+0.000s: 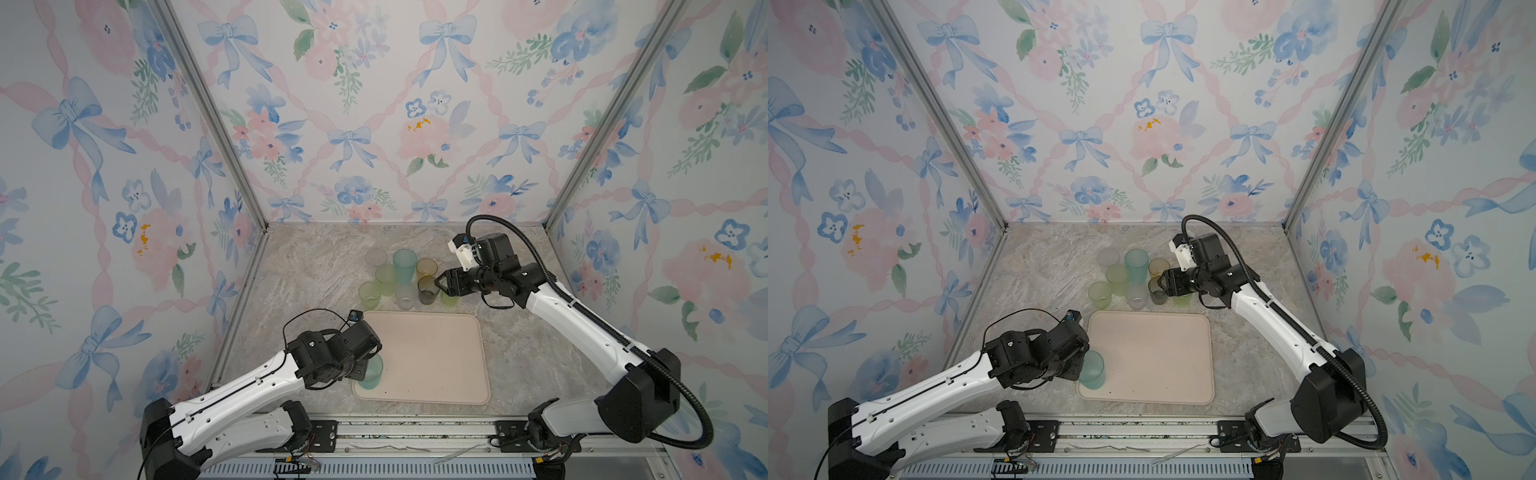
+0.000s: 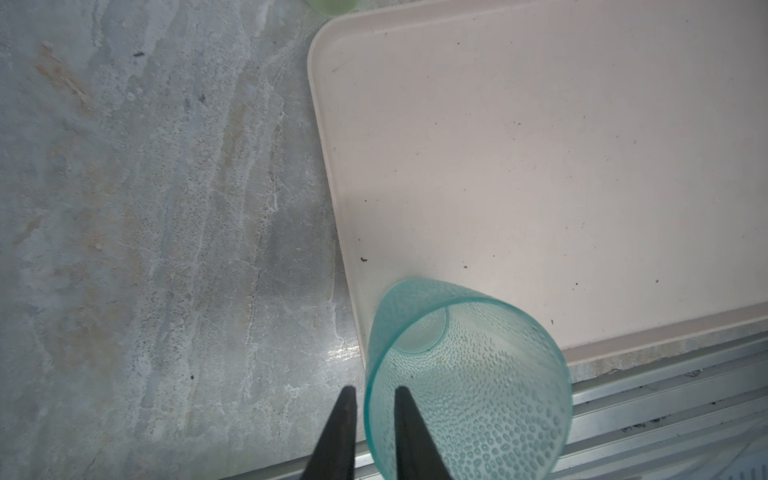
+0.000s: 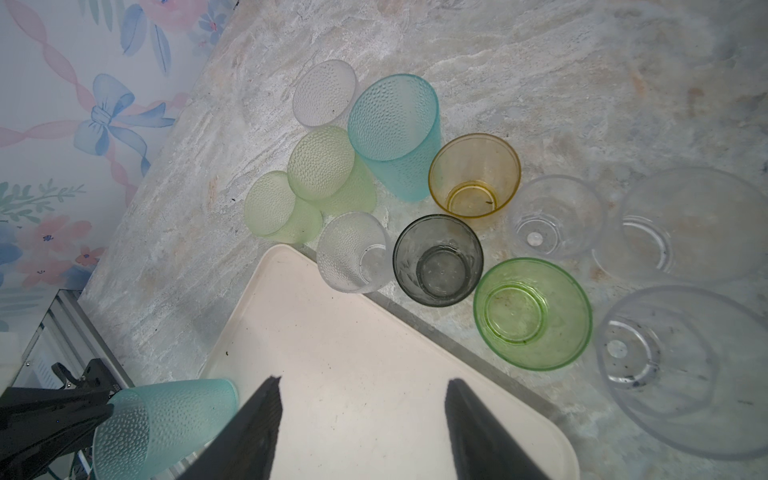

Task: Place the glasses into the tray
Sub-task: 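Release the teal cup on the tray's near corner with the left gripper, then lift the left gripper back toward the cups while the right gripper reaches the teal cup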

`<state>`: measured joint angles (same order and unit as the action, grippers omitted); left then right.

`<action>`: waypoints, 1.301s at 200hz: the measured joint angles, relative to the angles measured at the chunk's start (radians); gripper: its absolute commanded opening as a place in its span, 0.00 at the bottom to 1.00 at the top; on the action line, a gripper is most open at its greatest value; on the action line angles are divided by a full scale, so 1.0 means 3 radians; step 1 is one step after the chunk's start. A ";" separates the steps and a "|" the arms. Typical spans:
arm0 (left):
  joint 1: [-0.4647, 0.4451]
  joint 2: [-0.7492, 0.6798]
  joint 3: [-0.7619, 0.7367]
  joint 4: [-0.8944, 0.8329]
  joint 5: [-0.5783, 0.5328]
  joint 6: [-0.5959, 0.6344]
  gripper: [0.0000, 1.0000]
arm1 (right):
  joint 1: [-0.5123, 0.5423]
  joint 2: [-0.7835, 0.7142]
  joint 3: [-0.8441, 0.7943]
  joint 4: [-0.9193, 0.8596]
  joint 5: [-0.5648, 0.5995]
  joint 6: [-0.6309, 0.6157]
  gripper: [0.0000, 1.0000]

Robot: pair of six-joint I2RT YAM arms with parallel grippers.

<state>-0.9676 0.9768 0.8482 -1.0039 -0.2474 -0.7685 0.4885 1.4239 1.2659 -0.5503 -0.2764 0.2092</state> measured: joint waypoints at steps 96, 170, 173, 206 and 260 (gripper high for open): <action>0.0100 -0.0057 0.0591 0.0037 -0.0598 0.0249 0.28 | 0.0023 0.0231 0.0298 -0.0102 0.0014 -0.0024 0.60; 0.1567 0.0215 0.0412 0.1651 -0.0001 0.1235 0.26 | 0.0036 0.1462 0.1853 -0.0633 0.0331 -0.0198 0.40; 0.1600 0.0261 0.0413 0.1700 0.0024 0.1255 0.26 | 0.0036 0.1521 0.1915 -0.0659 0.0340 -0.0216 0.39; 0.1801 0.0818 0.0487 0.2115 0.0309 0.1456 0.25 | 0.0036 0.2173 0.2651 -0.1017 0.0496 -0.0292 0.34; 0.1932 0.1199 0.0553 0.2492 0.0642 0.1592 0.25 | 0.0033 0.2923 0.3573 -0.1469 0.0598 -0.0327 0.32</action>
<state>-0.3882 1.3365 1.0142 -0.2562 -0.0547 -0.2909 0.4984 2.3009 2.3379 -0.9909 -0.0971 0.1112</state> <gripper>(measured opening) 0.244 0.321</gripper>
